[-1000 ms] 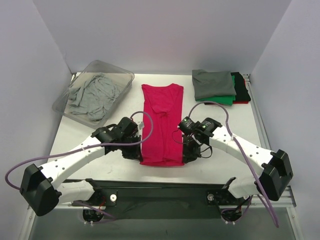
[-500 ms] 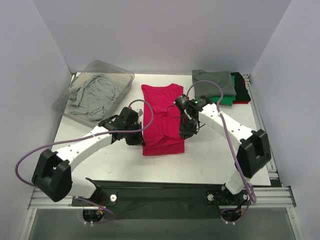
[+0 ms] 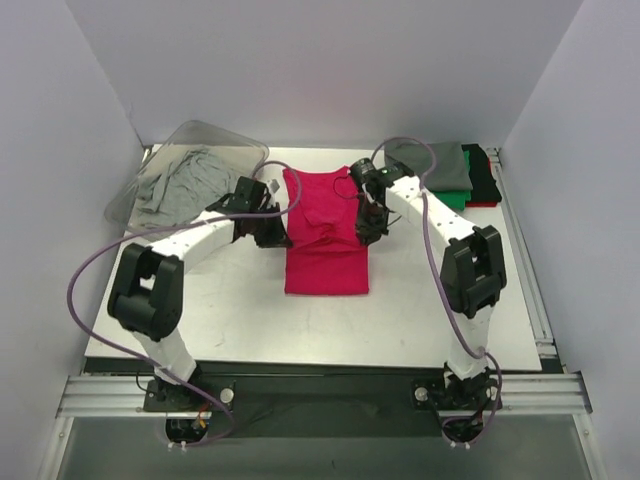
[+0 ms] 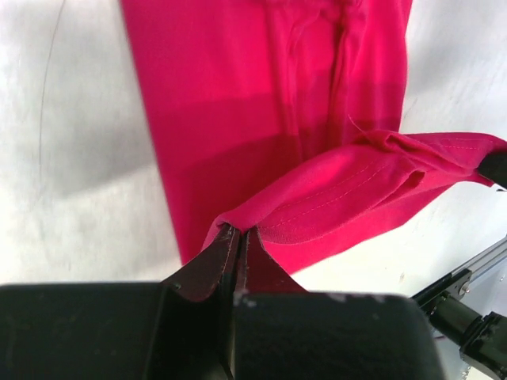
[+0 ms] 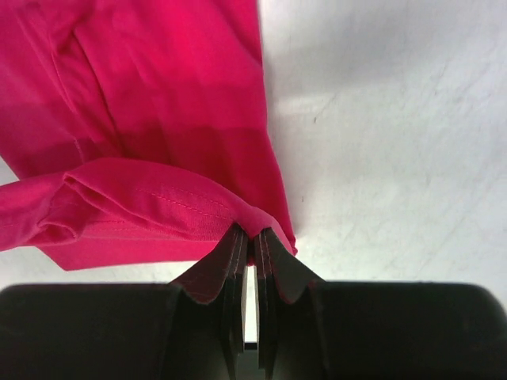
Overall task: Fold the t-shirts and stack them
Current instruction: Fold the folded rectangular tshirt in 1/3 of the way
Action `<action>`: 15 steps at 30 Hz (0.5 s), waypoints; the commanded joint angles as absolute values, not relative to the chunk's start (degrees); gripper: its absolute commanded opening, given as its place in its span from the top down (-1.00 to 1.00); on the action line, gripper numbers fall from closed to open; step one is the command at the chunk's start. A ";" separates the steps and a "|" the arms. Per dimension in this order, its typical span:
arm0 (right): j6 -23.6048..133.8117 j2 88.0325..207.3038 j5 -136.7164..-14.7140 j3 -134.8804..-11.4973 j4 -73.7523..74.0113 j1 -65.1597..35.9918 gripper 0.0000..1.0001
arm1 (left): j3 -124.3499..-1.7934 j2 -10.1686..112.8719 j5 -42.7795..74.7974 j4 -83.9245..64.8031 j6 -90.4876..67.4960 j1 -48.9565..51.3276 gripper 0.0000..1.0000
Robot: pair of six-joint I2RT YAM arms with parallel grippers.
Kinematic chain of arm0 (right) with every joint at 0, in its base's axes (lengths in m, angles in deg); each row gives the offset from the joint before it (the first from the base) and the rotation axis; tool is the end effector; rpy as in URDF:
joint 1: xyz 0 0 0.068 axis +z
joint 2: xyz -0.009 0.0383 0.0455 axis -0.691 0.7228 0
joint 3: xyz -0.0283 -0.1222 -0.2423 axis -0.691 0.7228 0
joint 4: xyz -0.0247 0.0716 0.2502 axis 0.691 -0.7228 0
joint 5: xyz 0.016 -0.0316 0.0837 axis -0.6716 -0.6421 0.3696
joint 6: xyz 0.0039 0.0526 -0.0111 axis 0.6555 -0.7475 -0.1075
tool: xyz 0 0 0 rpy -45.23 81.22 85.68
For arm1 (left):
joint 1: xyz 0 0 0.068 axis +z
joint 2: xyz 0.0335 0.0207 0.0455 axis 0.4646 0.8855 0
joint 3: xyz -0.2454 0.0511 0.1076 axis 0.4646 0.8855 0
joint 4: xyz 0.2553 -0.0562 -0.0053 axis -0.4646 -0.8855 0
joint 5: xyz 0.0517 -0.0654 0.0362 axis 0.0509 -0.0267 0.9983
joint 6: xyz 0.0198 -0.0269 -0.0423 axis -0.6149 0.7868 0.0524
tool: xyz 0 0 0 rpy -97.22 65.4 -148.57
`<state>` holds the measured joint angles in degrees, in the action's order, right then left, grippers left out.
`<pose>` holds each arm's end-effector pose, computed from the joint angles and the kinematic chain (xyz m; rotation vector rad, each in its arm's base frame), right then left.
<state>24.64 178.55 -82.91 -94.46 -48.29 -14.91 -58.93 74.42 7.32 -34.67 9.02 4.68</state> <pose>0.3668 0.2020 0.2542 0.2004 2.7374 0.3535 0.3318 -0.1521 0.2154 -0.0787 2.6130 -0.7439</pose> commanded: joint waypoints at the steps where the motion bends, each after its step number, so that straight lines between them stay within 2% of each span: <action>1: 26.41 181.10 -83.88 -99.06 -50.69 -16.64 1.00 | -64.55 79.37 2.74 -30.30 6.63 5.97 1.00; 15: 28.87 196.66 -78.88 -116.11 -50.52 -21.82 1.00 | -76.94 91.87 0.71 -30.12 7.60 9.49 1.00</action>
<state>27.85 195.84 -80.11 -112.47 -48.16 -20.42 -73.16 90.90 2.56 -31.96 7.80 9.07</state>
